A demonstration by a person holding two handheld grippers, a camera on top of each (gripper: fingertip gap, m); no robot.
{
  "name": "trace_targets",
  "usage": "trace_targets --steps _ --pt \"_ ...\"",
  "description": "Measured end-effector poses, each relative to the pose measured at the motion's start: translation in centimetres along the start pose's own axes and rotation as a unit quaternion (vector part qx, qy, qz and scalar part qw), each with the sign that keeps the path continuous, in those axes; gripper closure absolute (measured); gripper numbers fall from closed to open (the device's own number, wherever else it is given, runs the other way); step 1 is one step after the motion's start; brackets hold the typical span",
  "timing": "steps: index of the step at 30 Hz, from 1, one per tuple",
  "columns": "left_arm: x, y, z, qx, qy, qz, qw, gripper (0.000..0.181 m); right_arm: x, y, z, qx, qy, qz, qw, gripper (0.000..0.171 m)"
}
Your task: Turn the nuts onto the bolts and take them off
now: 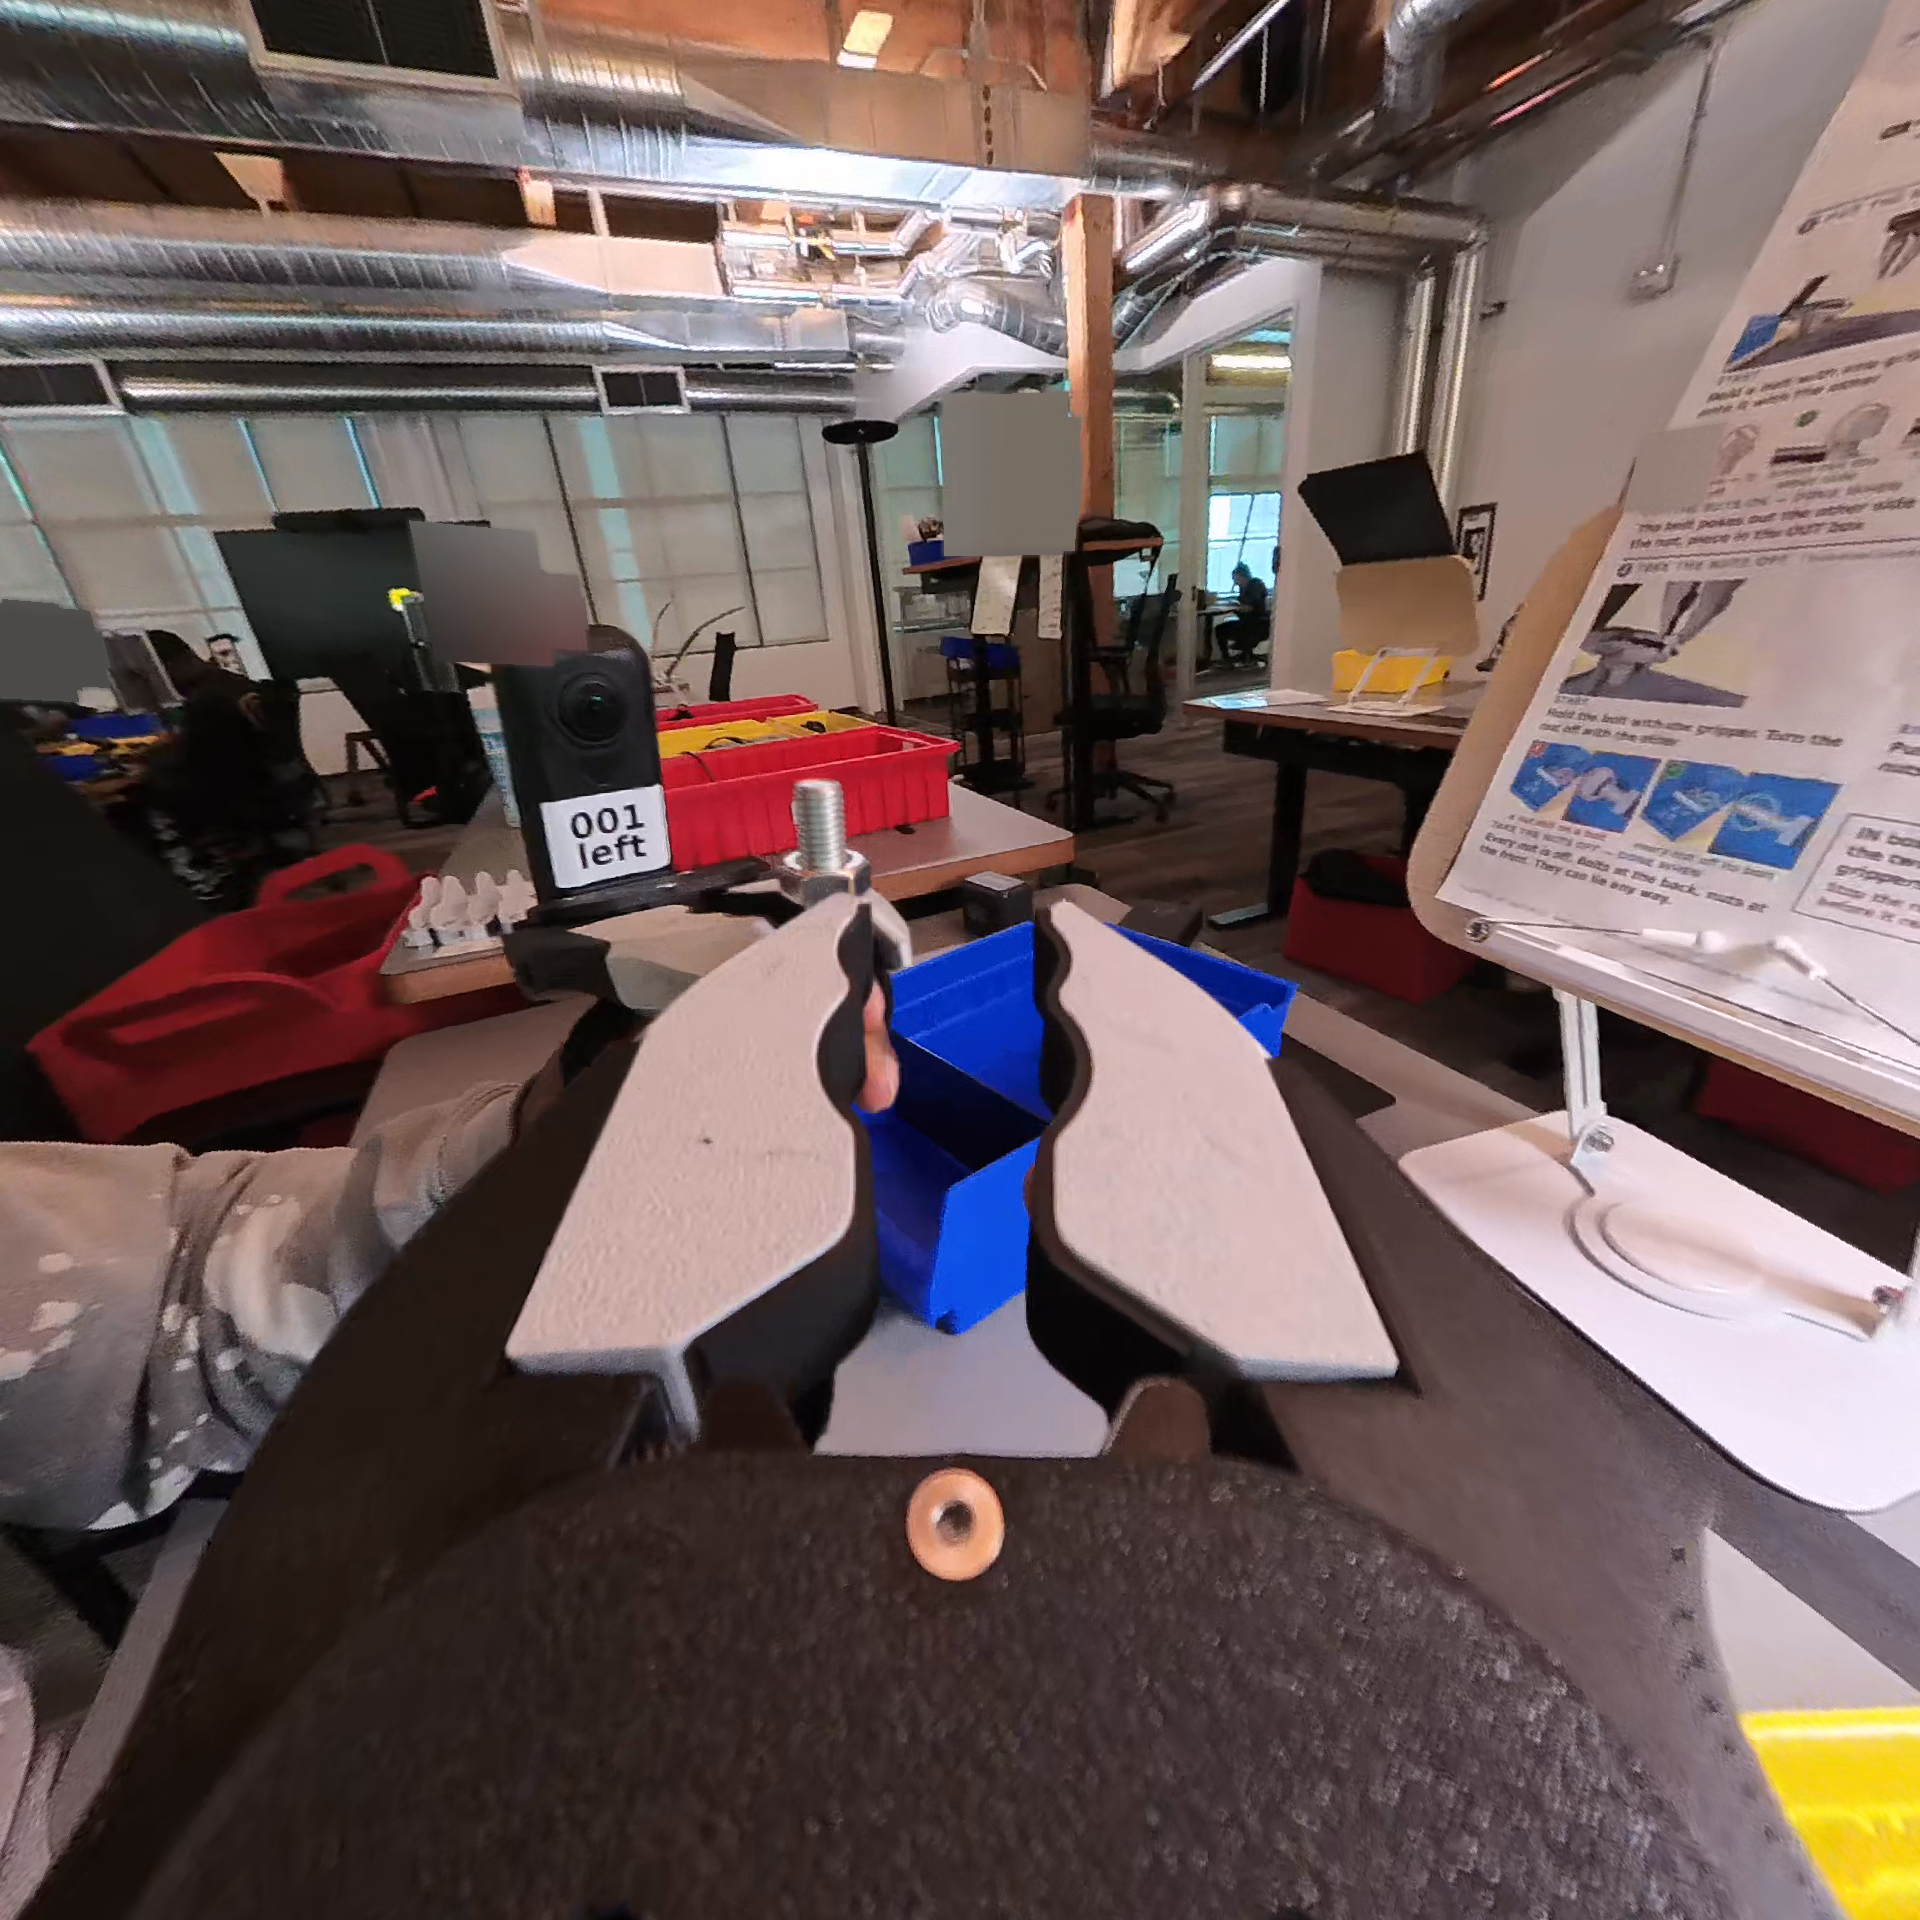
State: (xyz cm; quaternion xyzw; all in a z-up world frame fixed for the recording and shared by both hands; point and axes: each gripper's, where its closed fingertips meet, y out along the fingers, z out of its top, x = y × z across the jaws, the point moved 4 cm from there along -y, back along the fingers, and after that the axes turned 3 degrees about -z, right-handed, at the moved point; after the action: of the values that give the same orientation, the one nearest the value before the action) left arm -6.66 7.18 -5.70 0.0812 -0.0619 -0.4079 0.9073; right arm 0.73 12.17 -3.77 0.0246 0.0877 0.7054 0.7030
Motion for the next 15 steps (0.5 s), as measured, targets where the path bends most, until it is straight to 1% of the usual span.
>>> trace_targets --steps 4,7,8,9,10,12,15 --pt "0.2 0.4 -0.5 -0.004 -0.003 -0.004 1.0 0.162 -1.6 0.9 -0.5 -0.013 -0.004 0.025 1.0 0.136" --pt "0.5 0.4 -0.3 0.003 -0.003 -0.004 1.0 0.162 -1.4 1.0 -0.5 -0.008 0.001 0.023 1.0 0.138" --pt "0.7 0.3 0.0 0.012 -0.006 -0.019 1.0 0.162 -0.5 0.6 -0.4 -0.004 0.009 -0.003 1.0 0.159" --pt "0.7 0.2 0.1 0.013 -0.01 -0.02 1.0 0.162 0.3 0.3 -0.2 0.006 0.002 -0.028 1.0 0.162" --pt "0.7 0.1 0.3 0.013 -0.004 -0.015 1.0 0.162 0.6 -0.1 0.0 0.012 0.0 -0.031 0.999 0.162" --pt "0.6 0.1 0.3 0.011 -0.003 -0.013 1.0 0.163 0.2 -0.2 0.2 0.008 0.007 -0.01 1.0 0.15" --pt "0.5 0.3 -0.1 0.008 -0.01 -0.011 1.0 0.163 -1.5 0.6 0.0 -0.002 -0.004 0.024 1.0 0.139"
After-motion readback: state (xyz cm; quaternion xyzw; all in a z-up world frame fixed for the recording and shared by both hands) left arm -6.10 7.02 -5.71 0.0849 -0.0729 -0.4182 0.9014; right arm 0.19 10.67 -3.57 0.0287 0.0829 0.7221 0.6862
